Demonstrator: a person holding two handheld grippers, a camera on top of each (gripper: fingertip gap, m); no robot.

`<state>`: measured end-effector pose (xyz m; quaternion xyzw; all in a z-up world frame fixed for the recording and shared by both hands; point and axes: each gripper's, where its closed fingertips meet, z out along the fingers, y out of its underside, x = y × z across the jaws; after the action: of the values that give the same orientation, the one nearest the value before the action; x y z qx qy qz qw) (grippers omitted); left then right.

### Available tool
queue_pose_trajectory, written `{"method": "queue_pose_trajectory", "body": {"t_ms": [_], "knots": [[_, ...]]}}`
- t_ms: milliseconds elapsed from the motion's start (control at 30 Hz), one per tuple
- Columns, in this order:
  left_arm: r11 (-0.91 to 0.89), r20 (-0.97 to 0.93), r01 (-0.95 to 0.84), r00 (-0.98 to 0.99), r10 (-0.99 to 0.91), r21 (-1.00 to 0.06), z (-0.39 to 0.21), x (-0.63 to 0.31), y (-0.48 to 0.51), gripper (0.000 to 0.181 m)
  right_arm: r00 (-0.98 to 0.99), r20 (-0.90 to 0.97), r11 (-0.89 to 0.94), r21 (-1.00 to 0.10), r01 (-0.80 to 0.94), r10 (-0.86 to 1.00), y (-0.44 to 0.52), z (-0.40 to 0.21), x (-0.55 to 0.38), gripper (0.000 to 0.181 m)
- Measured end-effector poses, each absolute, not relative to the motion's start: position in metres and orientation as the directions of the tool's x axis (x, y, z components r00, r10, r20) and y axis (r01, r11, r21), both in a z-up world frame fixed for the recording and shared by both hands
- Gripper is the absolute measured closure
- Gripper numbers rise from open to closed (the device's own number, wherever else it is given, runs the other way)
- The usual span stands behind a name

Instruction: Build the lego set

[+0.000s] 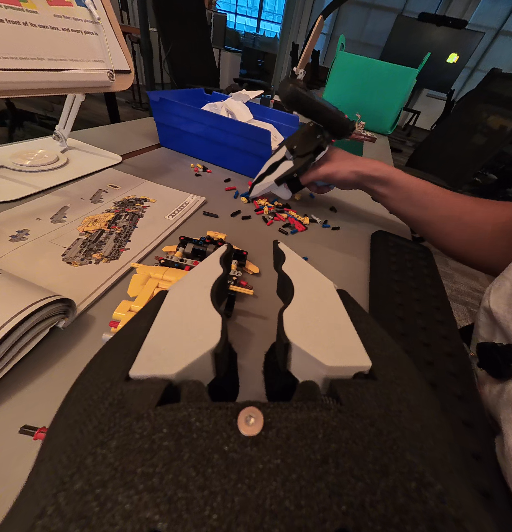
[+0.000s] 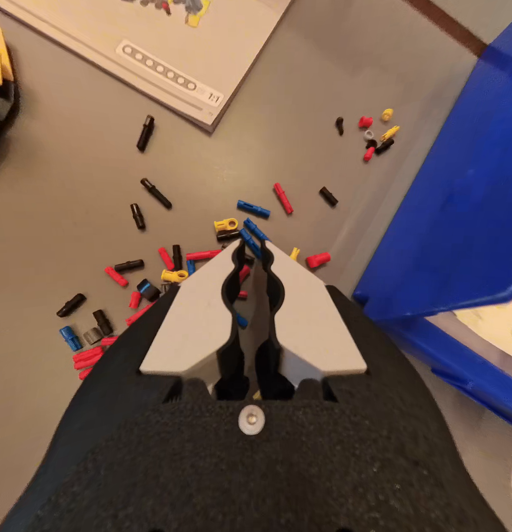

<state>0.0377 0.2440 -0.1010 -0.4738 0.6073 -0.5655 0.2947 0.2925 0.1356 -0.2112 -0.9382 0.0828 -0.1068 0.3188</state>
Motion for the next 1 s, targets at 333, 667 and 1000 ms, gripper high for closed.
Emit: {"method": "queue_pose_trajectory", "body": {"t_ms": [333, 667, 1000], "knots": [[-0.086, 0.176, -0.241, -0.381, -0.908, -0.967, -0.1, 0.038, 0.243, 0.153, 0.987, 0.089, -0.75, -0.659, -0.044, -0.137, 0.137, -0.186, 0.264, 0.177], [-0.085, 0.177, -0.242, -0.386, -0.905, -0.966, -0.1, 0.037, 0.241, 0.153, 0.969, -0.118, -0.818, -0.564, 0.114, 0.216, 0.114, -0.211, 0.12, 0.177], [-0.086, 0.18, -0.244, -0.394, -0.901, -0.966, -0.101, 0.037, 0.238, 0.153, 0.996, 0.034, -0.71, -0.7, 0.081, 0.08, 0.13, -0.183, 0.166, 0.171]]}}
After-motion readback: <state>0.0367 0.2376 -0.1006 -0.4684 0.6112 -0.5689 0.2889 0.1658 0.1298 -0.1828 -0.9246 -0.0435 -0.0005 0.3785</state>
